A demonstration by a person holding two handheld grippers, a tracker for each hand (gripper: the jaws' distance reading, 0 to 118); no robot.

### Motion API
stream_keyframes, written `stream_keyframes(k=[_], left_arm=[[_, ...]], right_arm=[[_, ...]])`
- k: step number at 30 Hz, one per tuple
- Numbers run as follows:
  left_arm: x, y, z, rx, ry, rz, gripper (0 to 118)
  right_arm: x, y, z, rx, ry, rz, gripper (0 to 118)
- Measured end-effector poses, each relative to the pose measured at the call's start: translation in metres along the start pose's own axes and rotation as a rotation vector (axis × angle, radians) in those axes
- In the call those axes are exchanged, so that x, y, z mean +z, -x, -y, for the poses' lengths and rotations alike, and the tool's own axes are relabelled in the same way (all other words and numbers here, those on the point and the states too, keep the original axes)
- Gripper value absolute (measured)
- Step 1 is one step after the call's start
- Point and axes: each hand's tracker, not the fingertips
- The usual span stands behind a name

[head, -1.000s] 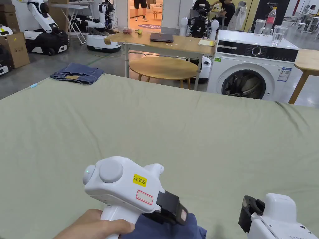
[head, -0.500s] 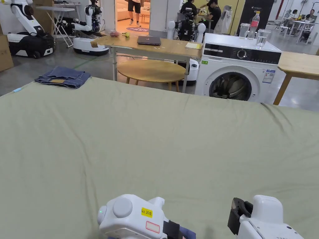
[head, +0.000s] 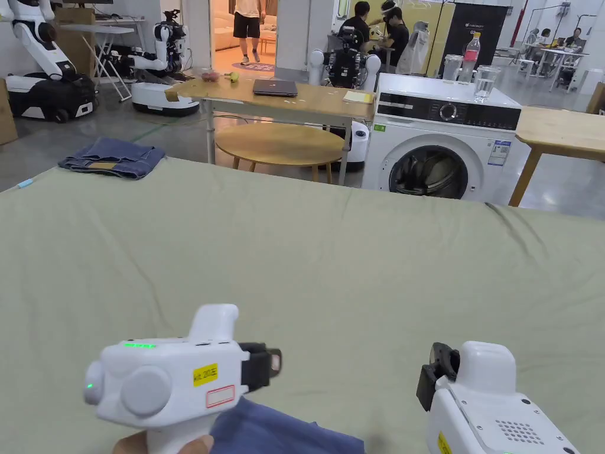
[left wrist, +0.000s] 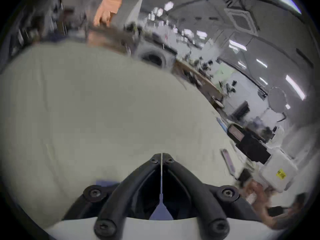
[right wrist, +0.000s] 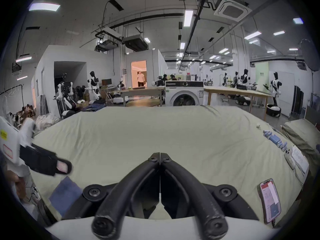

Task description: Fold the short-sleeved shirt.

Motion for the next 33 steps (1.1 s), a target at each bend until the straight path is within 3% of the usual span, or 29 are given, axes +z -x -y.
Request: stream_keyframes(k=[10, 18, 28, 33], left_arm=[[0.045, 0.001, 0.014, -0.291, -0.533, -0.433, 0], [0.061, 0.006, 0.018, -0.27, -0.579, -0.473, 0], [0.071, 0.03, 0.025, -0.2, -0.493, -0.449, 0], [0.073, 0.045, 0.027, -0.159, -0.381, -0.407, 0]], right_arm=[[0.001, 0.008, -0.016, 0.017, -0.139, 0.058, 0], [0.023, 0.017, -0.021, 0.03, -0.119, 0.023, 0], [0.048, 0.067, 0.062, 0.134, 0.191, -0.181, 0], [0.025, 0.074, 0.103, 0.13, 0.383, -0.166, 0]])
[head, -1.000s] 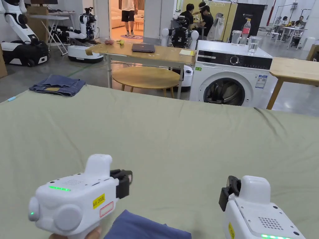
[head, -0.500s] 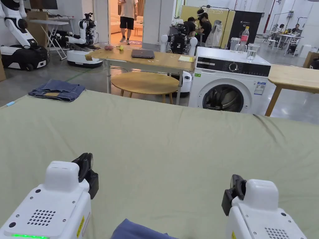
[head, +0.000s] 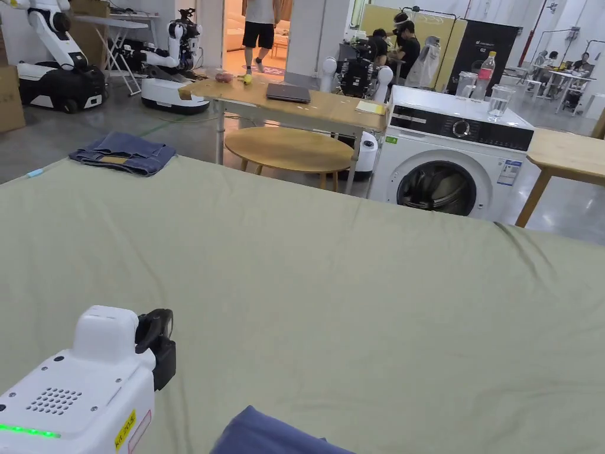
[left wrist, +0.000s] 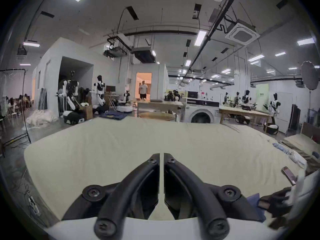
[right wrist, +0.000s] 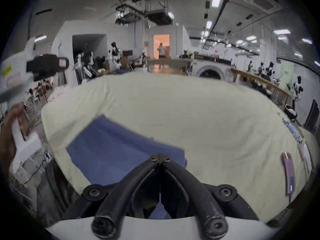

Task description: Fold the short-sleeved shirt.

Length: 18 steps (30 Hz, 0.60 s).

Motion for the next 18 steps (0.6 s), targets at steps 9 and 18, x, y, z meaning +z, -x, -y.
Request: stream_keyframes(k=[9, 18], left_arm=[[-0.029, 0.037, 0.011, 0.188, 0.429, 0.31, 9], [-0.071, 0.06, 0.041, 0.493, 0.821, 0.641, 96]], right_arm=[[-0.015, -0.012, 0.002, -0.029, 0.063, -0.03, 0], [-0.015, -0.016, 0.002, -0.038, 0.071, -0.053, 0]])
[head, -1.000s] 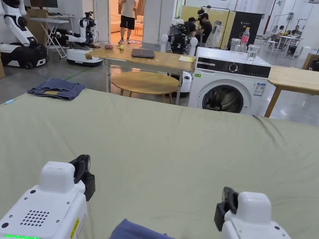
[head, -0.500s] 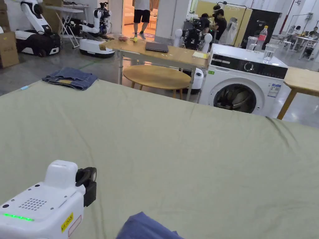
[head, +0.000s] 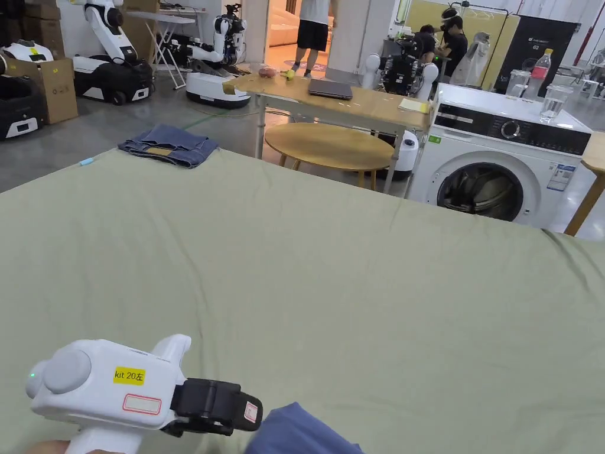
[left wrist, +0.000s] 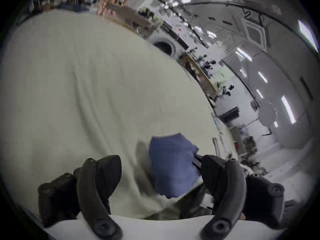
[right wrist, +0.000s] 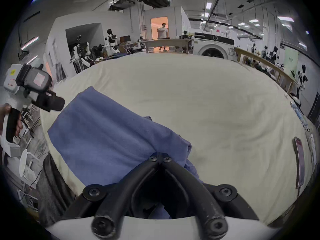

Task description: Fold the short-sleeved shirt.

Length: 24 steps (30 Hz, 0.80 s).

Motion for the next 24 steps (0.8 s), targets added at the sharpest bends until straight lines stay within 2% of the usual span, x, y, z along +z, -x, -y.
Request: stream_keyframes(k=[2, 4, 10, 14, 15, 16, 17, 20, 24], left_arm=[[-0.013, 0.01, -0.002, 0.064, 0.07, 0.051, 96], [-0.028, 0.016, 0.0, 0.085, 0.131, 0.161, 96], [-0.079, 0.016, 0.004, 0.119, 0.251, 0.12, 95], [-0.086, 0.021, -0.001, 0.173, 0.222, 0.193, 93], [-0.086, 0.023, -0.002, 0.208, 0.19, 0.197, 86], [-0.084, 0.028, -0.003, 0.234, 0.167, 0.197, 72], [-0.084, 0.031, -0.004, 0.244, 0.156, 0.176, 63], [-0.087, 0.034, 0.002, 0.239, 0.145, 0.165, 50], [-0.08, 0.031, 0.008, 0.205, 0.116, 0.144, 39]], right_arm=[[0.0, 0.0, 0.0, 0.002, -0.001, 0.0, 0], [0.001, 0.0, 0.0, 0.001, -0.001, -0.001, 0], [0.001, -0.001, 0.0, -0.003, 0.001, -0.006, 0], [0.001, -0.001, 0.0, -0.004, 0.002, -0.007, 0], [0.001, -0.001, 0.0, -0.006, 0.002, -0.008, 0], [0.001, -0.001, 0.0, -0.008, 0.002, -0.009, 0], [0.001, -0.001, 0.0, -0.008, 0.001, -0.009, 0], [0.001, 0.002, 0.0, 0.008, -0.003, 0.0, 0], [0.006, 0.006, -0.002, 0.035, -0.02, 0.007, 0]])
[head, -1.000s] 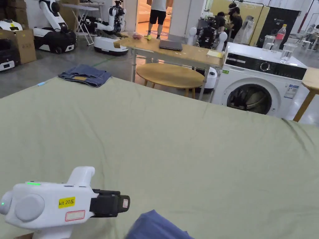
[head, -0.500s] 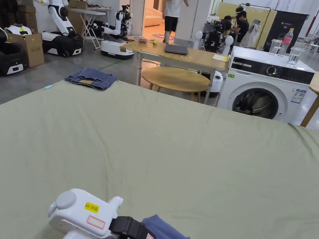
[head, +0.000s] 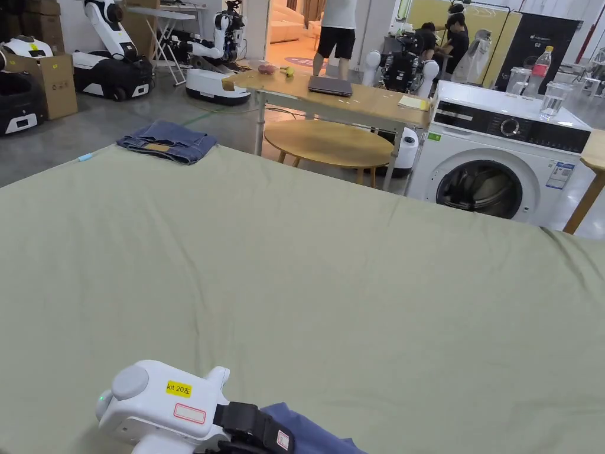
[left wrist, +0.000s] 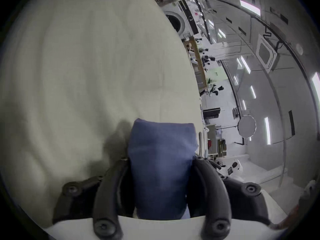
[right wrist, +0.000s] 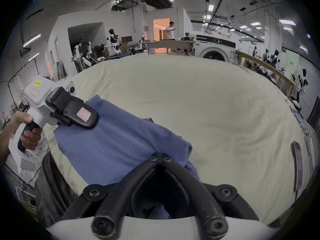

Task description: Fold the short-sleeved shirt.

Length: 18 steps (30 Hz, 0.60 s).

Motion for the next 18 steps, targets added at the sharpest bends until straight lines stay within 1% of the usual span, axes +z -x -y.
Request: stream_keyframes(k=[1, 4, 6, 10, 15, 18], left_arm=[[0.002, 0.001, 0.0, 0.012, -0.003, 0.013, 37], [0.013, 0.0, 0.002, 0.031, -0.019, 0.05, 35], [0.022, -0.007, 0.004, 0.015, -0.021, 0.061, 35], [0.056, -0.022, 0.001, -0.017, -0.041, 0.044, 35], [0.131, -0.037, -0.009, -0.059, -0.095, -0.057, 35], [0.187, -0.043, -0.021, -0.091, -0.119, -0.163, 35]], right_arm=[[0.003, 0.001, -0.002, 0.013, -0.011, 0.003, 0], [0.01, 0.001, -0.016, 0.051, -0.106, 0.014, 0], [0.012, 0.001, -0.029, 0.076, -0.158, 0.059, 0], [0.003, -0.002, -0.058, 0.072, -0.201, 0.057, 0], [-0.007, -0.001, -0.082, 0.081, -0.25, 0.064, 0], [-0.012, 0.0, -0.09, 0.081, -0.259, 0.061, 0]])
